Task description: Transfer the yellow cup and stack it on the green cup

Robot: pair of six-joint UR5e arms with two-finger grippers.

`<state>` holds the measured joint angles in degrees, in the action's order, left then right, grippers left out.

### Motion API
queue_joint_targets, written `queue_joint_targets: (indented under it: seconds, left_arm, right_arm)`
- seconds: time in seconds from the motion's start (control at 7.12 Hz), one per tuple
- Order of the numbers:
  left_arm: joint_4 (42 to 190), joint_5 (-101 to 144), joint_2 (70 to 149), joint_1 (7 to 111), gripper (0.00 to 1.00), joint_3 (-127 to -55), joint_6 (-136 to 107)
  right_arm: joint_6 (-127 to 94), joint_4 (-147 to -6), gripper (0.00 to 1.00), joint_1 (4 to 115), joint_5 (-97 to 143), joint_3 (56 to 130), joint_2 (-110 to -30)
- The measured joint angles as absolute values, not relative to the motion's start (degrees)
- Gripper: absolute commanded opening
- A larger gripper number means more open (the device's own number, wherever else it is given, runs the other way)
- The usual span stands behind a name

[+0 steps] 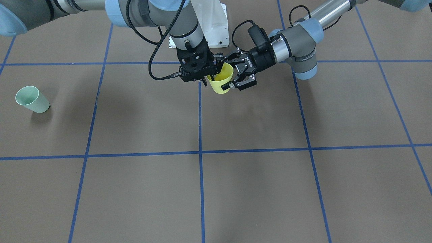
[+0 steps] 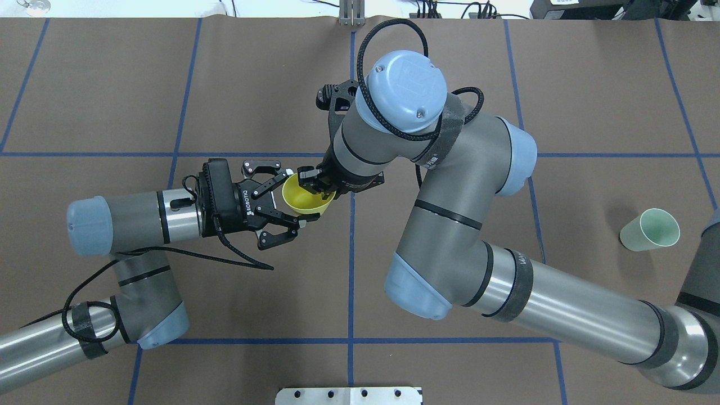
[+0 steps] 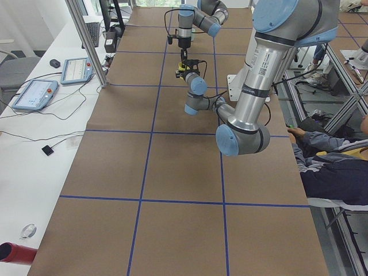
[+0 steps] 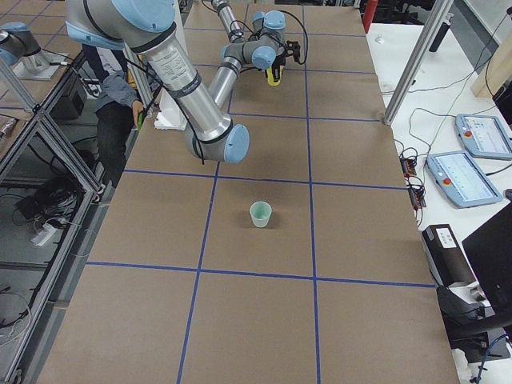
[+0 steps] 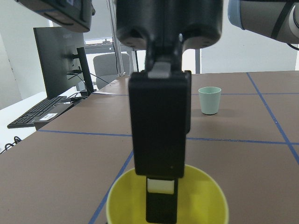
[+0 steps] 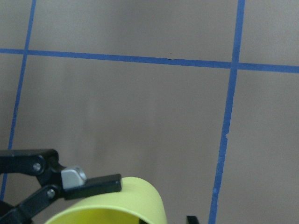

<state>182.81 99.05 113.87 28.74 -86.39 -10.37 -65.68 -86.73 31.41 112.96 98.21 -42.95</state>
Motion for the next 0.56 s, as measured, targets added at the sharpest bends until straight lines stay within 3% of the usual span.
queue_joint_targets:
  seconds: [0.56]
  left_arm:
    - [183.3,98.8,113.8,28.7,0.99,-85.9,-10.5]
  right_arm:
    - [-65.7,-86.8,0.00,30.9,111.6,100.1,-44.1]
